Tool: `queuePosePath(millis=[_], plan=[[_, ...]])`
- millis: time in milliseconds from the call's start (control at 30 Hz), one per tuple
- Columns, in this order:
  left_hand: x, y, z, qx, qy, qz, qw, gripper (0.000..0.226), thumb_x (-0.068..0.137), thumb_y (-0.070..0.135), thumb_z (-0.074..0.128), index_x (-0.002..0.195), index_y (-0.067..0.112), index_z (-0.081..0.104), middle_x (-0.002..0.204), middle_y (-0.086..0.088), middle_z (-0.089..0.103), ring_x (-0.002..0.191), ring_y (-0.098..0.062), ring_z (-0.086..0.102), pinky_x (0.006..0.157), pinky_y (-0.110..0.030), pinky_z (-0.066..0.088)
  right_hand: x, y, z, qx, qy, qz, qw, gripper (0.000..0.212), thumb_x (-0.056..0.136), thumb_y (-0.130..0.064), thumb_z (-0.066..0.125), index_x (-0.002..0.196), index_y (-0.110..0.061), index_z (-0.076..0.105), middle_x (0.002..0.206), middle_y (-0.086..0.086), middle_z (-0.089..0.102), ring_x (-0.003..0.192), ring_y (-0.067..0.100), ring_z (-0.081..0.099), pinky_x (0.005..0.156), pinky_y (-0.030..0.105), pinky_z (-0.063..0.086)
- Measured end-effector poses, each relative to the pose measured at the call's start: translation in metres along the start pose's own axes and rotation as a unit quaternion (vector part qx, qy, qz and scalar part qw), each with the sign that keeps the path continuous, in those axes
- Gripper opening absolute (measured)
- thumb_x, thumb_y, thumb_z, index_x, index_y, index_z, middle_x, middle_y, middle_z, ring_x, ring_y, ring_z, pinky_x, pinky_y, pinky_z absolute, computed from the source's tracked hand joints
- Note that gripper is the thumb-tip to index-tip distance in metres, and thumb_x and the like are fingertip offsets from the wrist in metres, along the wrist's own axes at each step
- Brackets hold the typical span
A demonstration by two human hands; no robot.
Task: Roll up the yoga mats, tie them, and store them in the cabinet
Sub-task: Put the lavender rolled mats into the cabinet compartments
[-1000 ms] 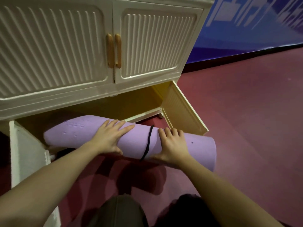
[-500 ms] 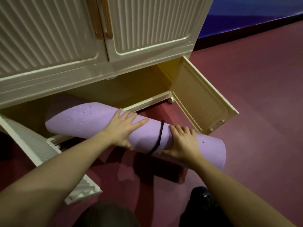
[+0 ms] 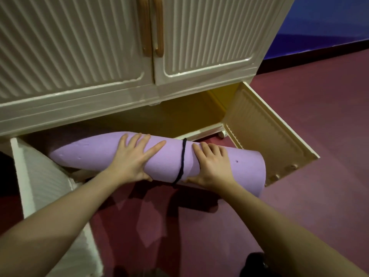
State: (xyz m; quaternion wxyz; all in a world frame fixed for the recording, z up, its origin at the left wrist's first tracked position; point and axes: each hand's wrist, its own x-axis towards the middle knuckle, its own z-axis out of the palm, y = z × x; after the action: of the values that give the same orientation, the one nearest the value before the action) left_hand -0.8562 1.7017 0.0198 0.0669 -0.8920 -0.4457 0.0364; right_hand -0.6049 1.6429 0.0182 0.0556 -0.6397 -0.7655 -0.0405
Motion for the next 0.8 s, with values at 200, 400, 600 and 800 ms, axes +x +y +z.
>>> queuePosePath(millis=[200, 400, 600, 800], plan=[[0.02, -0.002, 0.008, -0.002, 0.017, -0.054, 0.998, 0.133, 0.024, 0.064, 0.086, 0.142, 0.031, 0.035, 0.127, -0.023, 0.054, 0.113, -0.044, 0.053, 0.087, -0.064, 0.038, 0.037, 0.018, 0.012, 0.011, -0.007, -0.025, 1.0, 0.107, 0.047, -0.071, 0.075, 0.131, -0.008, 0.055, 0.128, 0.019, 0.058, 0.112, 0.041, 0.056, 0.093, 0.053, 0.043], [0.042, -0.004, 0.014, 0.008, 0.003, -0.114, 0.993, 0.118, 0.06, 0.068, 0.072, 0.149, 0.041, -0.001, 0.15, -0.013, 0.024, 0.129, -0.035, 0.03, 0.1, -0.054, 0.025, 0.076, 0.031, 0.028, 0.028, -0.015, -0.055, 0.998, 0.107, 0.048, -0.065, 0.081, 0.136, -0.012, 0.051, 0.133, 0.014, 0.053, 0.116, 0.043, 0.05, 0.095, 0.054, 0.039], [0.052, -0.003, 0.025, 0.042, -0.005, -0.137, 0.99, 0.118, 0.063, 0.07, 0.068, 0.149, 0.04, -0.007, 0.148, -0.012, 0.024, 0.125, -0.033, 0.033, 0.1, -0.05, 0.027, 0.093, 0.05, 0.059, 0.041, 0.07, -0.109, 0.991, 0.097, 0.06, -0.08, 0.05, 0.13, -0.013, 0.05, 0.109, 0.015, 0.054, 0.09, 0.038, 0.055, 0.077, 0.046, 0.046], [0.051, -0.003, 0.028, 0.094, 0.024, -0.115, 0.989, 0.115, 0.042, 0.067, 0.081, 0.14, 0.027, 0.035, 0.135, -0.02, 0.046, 0.106, -0.04, 0.051, 0.087, -0.058, 0.04, 0.091, 0.06, 0.072, 0.031, 0.13, -0.156, 0.979, 0.086, 0.069, -0.074, 0.053, 0.127, -0.011, 0.054, 0.114, 0.016, 0.056, 0.104, 0.036, 0.054, 0.096, 0.056, 0.038]])
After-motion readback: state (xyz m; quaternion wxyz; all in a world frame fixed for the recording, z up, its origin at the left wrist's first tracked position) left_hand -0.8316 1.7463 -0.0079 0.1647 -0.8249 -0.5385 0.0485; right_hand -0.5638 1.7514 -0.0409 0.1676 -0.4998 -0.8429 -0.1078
